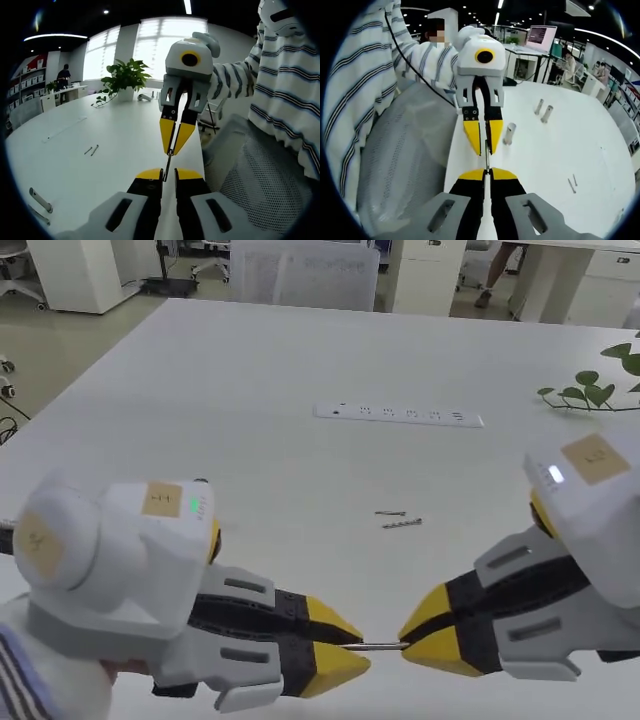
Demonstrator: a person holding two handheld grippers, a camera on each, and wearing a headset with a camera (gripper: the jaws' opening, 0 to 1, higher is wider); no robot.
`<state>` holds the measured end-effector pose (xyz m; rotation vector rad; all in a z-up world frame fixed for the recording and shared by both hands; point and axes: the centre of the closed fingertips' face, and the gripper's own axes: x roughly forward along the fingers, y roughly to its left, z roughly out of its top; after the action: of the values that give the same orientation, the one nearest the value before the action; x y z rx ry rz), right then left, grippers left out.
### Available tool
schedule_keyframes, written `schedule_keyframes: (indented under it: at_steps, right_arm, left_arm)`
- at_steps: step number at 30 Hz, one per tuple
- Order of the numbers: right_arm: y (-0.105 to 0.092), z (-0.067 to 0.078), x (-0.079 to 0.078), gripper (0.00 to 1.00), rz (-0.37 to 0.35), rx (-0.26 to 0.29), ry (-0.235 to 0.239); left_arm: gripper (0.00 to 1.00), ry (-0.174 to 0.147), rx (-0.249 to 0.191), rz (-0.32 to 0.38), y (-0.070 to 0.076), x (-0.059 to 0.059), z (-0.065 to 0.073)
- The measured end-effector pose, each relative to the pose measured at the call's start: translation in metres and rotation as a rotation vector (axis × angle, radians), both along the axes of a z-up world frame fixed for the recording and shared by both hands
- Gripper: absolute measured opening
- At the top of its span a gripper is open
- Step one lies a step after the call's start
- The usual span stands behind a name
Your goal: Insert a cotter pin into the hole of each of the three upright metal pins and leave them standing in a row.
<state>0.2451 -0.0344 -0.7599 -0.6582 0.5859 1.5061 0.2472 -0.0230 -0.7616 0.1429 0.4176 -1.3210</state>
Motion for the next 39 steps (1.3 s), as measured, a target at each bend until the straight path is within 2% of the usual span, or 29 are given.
schedule_keyframes:
  at_steps: [5,11,17,22,25,27,34,36,39]
  right_arm:
    - [0.001,0.0,0.001,0.03,-0.012,0.01,0.001]
    - [0.001,-0.005,0.005,0.03,-0.046,0.016,-0.001]
    - [0.003,-0.013,0.007,0.03,-0.091,-0.006,0.002]
    - [0.007,-0.015,0.012,0.03,-0.144,0.005,-0.004]
    - [0.011,-0.016,0.013,0.03,-0.173,0.01,-0.008]
    - [0.014,-0.018,0.014,0.03,-0.191,0.013,-0.009]
    - [0.023,-0.027,0.019,0.03,-0.242,0.014,-0.001]
    - [0.025,-0.03,0.02,0.03,-0.256,0.012,0.004]
    - [0.028,-0.033,0.022,0.03,-0.276,0.006,0.005]
  left_arm:
    - [0.16,-0.004,0.007,0.012,0.001,0.002,-0.002]
    - [0.28,-0.024,0.017,0.072,0.013,0.014,-0.002]
    - [0.35,-0.048,0.069,0.15,0.041,0.028,-0.005]
    - [0.37,-0.047,0.126,0.202,0.063,0.035,-0.015]
    - [0.43,-0.04,0.148,0.248,0.075,0.042,-0.02]
    - [0.43,-0.041,0.159,0.245,0.08,0.043,-0.024]
    - [0.41,-0.008,0.205,0.202,0.09,0.043,-0.046]
    - [0.4,0.01,0.215,0.188,0.091,0.044,-0.053]
    - [0.35,0.013,0.237,0.17,0.093,0.046,-0.061]
